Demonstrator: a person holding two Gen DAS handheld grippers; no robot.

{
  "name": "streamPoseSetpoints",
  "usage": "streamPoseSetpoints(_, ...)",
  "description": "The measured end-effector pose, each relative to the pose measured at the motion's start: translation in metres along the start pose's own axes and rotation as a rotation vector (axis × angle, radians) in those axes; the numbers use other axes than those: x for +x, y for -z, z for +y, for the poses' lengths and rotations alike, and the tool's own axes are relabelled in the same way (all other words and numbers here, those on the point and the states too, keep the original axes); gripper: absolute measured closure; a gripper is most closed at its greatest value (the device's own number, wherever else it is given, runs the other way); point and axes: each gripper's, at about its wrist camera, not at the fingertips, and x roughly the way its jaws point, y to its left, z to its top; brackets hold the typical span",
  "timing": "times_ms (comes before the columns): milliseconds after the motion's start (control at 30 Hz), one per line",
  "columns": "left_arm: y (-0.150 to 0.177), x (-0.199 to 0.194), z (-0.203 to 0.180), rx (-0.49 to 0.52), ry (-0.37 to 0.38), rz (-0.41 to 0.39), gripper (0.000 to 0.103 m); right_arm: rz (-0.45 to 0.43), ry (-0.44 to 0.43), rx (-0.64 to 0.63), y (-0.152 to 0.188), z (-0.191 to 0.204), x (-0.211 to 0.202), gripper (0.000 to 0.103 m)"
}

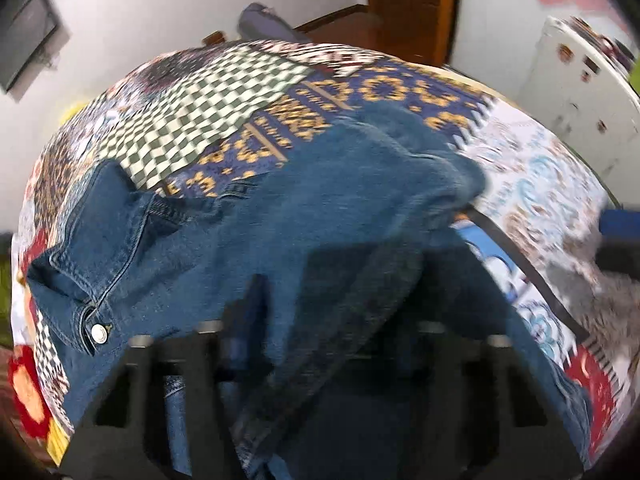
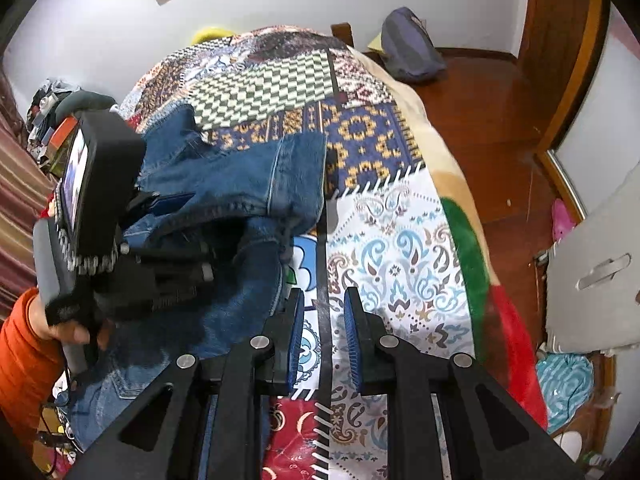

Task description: Fold large clothes

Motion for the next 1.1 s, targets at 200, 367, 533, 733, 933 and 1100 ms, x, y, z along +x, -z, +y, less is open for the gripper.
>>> streamPoseSetpoints(200,-0.005,-0.036,0.035,-0.096,0.037,-0.101,0.077,0.03,-0.013,-0.008,-0.002,0.004,0.019,0.087)
streamPoseSetpoints(367,-0.006,-0.088,0.061,-0.136,0.005,-0.217,0.077,-0.001,-0.035,-0.043,-0.019,0.022,0.017,0.087)
streamPoseSetpoints(533,0.006,-0.104,0.081,-0.196,-0.001,-0.256,0.077,-0.015,-0.091,-0.07,-0.031,0.054,0.018,0.087)
streamPoseSetpoints(733,0.055,-0.064,0.113,-0.325,0.036,-0.139,0.077,0.108,-0.183,-0.103,-0.028,0.098,0.064,0.087)
streamPoseSetpoints(933,0.086,-0.053,0.124,-0.367,0.1,-0.113,0.058,0.097,-0.035,-0.306,-0.012,0.125,0.088,0.084)
streamPoseSetpoints(1100,0.094,-0.068,0.12,-0.335,0.083,-0.135,0.054,0.003,0.19,-0.373,-0.003,0.117,0.088,0.004)
